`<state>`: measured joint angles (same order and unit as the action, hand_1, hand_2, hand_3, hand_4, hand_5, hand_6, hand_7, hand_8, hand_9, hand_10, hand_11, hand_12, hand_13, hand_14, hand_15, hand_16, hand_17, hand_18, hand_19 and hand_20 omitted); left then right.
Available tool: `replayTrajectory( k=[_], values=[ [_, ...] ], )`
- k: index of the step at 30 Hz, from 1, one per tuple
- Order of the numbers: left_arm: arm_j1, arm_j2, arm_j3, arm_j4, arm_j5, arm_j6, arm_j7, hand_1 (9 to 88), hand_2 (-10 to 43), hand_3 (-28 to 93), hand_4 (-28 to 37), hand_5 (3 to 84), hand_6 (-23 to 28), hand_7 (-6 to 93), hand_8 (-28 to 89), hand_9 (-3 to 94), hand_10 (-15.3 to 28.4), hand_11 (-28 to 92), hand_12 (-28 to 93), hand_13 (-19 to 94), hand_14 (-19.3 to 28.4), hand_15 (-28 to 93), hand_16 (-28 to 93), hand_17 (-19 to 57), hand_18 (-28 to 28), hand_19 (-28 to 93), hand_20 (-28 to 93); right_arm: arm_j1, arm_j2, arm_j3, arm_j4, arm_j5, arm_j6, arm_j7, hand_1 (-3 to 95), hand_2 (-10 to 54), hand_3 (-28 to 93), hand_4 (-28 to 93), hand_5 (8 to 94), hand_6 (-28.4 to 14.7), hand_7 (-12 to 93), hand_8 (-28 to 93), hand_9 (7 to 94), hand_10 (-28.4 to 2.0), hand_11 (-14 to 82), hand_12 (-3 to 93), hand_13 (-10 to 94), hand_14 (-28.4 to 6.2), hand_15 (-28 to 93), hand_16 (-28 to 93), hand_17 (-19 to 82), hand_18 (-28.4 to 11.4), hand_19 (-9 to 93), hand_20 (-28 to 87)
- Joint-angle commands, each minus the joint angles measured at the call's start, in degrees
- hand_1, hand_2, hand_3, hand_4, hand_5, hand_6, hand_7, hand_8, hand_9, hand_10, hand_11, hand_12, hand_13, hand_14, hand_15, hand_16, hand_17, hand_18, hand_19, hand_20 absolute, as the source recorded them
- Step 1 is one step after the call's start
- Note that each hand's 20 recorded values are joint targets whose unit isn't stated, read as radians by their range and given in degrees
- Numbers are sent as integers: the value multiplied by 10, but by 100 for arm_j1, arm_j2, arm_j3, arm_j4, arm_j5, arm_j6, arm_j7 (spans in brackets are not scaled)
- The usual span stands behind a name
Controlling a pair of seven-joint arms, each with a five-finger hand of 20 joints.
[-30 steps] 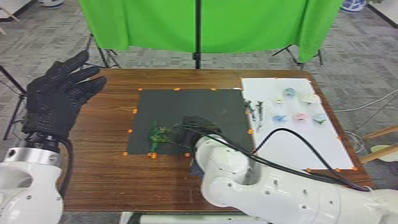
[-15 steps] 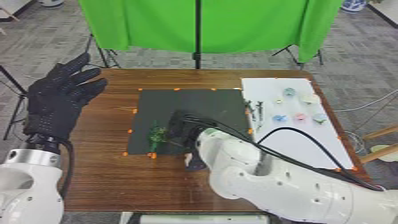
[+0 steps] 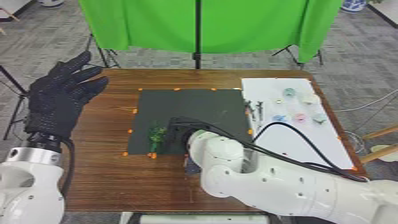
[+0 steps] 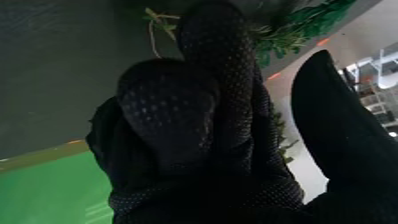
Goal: Arrange flowers
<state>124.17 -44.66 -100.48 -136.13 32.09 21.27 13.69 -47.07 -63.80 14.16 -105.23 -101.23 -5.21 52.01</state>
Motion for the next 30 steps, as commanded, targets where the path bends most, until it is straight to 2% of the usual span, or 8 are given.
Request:
replayTrajectory(
  k=[1,8,14,22,30],
  values=[
    [12,10,34,28,-8,43,13,211,116,758,-283,358,104,133,-91,302,202,288,97,235,274,558,-119,-75,248,651,77,102,-182,-8,113,-53,-28,444,270,64,758,-221,562,-6,122,-122,934,-119,360,194,910,-58,612,193,587,-197,932,459],
    [69,-3,7,12,-5,41,23,211,116,759,-283,357,103,133,-91,302,202,288,97,236,274,559,-119,-75,248,652,77,95,-185,-37,140,-98,210,759,258,68,756,-212,564,-22,113,-118,937,-117,371,189,929,-54,603,193,606,-196,932,465],
    [81,-38,-8,10,15,56,-44,211,117,757,-283,357,103,133,-91,302,202,288,97,236,274,559,-119,-75,249,653,76,-64,-169,65,-46,-288,265,813,255,67,754,-208,577,-31,109,-115,937,-116,385,180,936,-52,598,196,615,-197,932,465],
    [94,-54,-13,3,31,68,-67,211,117,758,-283,357,103,134,-91,302,203,288,97,236,275,560,-119,-75,248,653,75,59,-165,-49,-45,-530,422,996,250,58,745,-205,587,-45,102,-113,937,-118,396,170,937,-49,603,190,628,-193,932,460],
    [165,-59,-31,-11,11,101,-17,212,117,759,-283,357,103,133,-91,302,202,289,97,235,274,560,-119,-75,249,654,75,-45,-115,-43,-142,-779,511,1080,250,57,740,-203,586,-53,99,-111,937,-118,402,165,937,-49,614,178,639,-191,932,458]
  ],
)
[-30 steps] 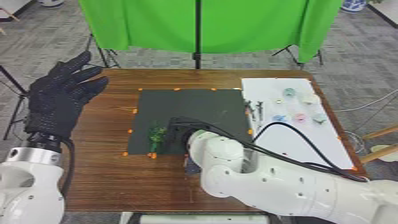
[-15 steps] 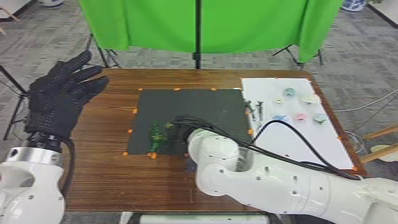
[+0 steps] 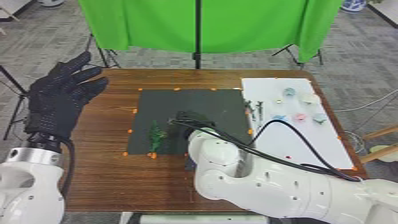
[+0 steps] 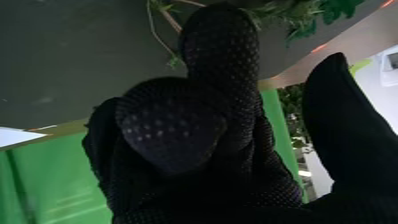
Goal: Arrange flowers
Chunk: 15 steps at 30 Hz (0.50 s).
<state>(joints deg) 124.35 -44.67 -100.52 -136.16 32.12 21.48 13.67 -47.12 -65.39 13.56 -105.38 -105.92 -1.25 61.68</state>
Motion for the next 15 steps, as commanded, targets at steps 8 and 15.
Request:
replayTrajectory(
  k=[8,15],
  values=[
    [320,-66,-110,-60,-10,142,69,213,117,758,-283,358,104,134,-91,302,203,289,97,235,275,561,-119,-75,249,654,74,-353,526,370,-730,-394,644,-262,250,60,735,-202,596,-48,103,-111,937,-120,404,160,937,-52,619,171,643,-194,932,460],
    [365,-45,-99,-64,-50,148,198,212,117,758,-283,358,104,134,-92,302,202,290,97,236,274,561,-120,-75,248,654,73,-589,994,669,-778,-239,737,-106,249,60,736,-200,592,-54,104,-113,937,-124,393,161,937,-54,609,170,639,-195,932,454]
  ],
)
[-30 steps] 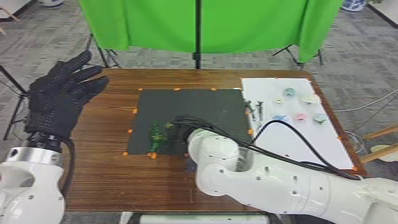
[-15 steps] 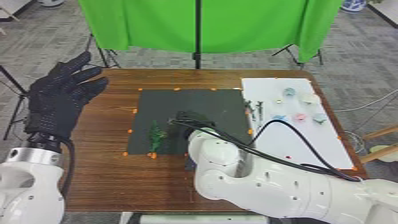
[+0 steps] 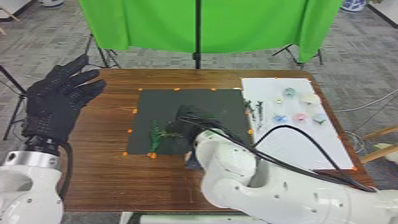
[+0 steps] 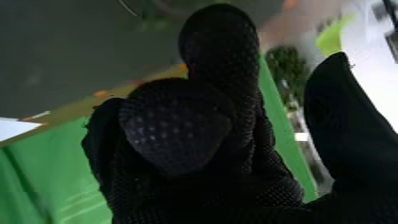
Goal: Arrange flowers
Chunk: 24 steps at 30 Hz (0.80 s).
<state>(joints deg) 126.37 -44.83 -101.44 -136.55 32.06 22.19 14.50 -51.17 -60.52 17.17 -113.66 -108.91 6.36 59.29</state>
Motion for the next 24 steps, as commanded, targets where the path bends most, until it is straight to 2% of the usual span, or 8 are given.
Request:
replayTrajectory(
  k=[1,13,24],
  values=[
    [191,-15,-11,-30,-50,84,148,212,118,758,-283,359,104,134,-92,302,202,289,97,236,274,561,-119,-75,248,654,73,-250,520,379,86,99,-142,145,248,60,737,-200,590,-56,103,-112,937,-124,389,161,937,-55,606,170,637,-196,932,453],
    [101,15,21,-8,-58,77,172,212,118,758,-283,358,104,133,-91,302,203,288,96,236,273,560,-120,-75,248,654,73,-180,428,158,384,626,-723,127,246,64,738,-199,572,-54,101,-110,937,-125,361,175,937,-59,580,190,618,-200,932,440],
    [173,-5,-65,-40,-44,96,143,212,118,758,-283,358,104,134,-91,302,202,289,97,236,273,560,-120,-75,249,655,72,-339,577,139,-68,679,-1000,-56,245,67,739,-198,583,-51,101,-110,937,-126,359,180,937,-59,575,200,615,-201,932,439]
  ],
)
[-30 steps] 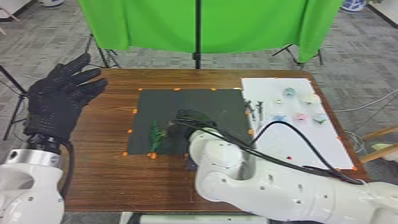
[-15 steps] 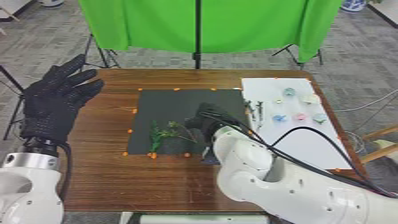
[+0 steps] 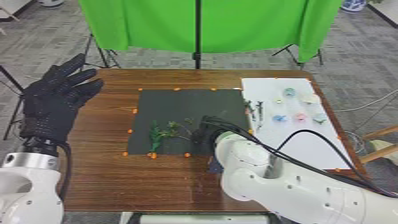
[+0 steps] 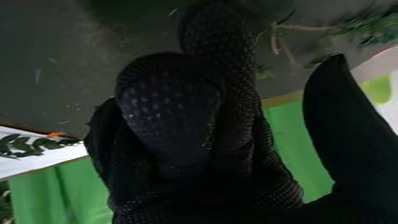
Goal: Arrange flowers
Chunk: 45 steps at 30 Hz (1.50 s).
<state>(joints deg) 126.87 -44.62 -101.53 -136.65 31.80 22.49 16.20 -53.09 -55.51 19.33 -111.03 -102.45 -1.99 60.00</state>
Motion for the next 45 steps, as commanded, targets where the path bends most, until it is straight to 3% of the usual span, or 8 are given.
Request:
replayTrajectory(
  k=[1,40,45],
  values=[
    [132,-27,-66,-32,-15,67,-27,212,118,758,-283,358,104,134,-91,303,202,289,97,236,273,560,-120,-75,249,655,72,-167,83,-64,-367,10,-203,-151,244,67,739,-197,585,-52,100,-110,937,-126,359,180,937,-59,575,200,615,-201,932,439],
    [103,-81,-56,0,-23,82,-101,213,118,759,-283,357,104,135,-92,302,202,290,96,237,274,562,-121,-75,248,656,70,-555,-71,311,-759,45,-554,-367,244,70,732,-196,615,-47,98,-110,937,-128,374,170,937,-60,583,192,620,-202,932,444],
    [199,-102,-121,-28,-17,115,-126,214,119,758,-283,358,104,134,-92,302,202,291,96,237,275,563,-121,-75,248,656,70,-329,95,-8,-796,-402,-292,-221,244,71,731,-195,613,-46,99,-110,937,-128,370,173,937,-60,581,195,619,-203,932,444]
  ],
)
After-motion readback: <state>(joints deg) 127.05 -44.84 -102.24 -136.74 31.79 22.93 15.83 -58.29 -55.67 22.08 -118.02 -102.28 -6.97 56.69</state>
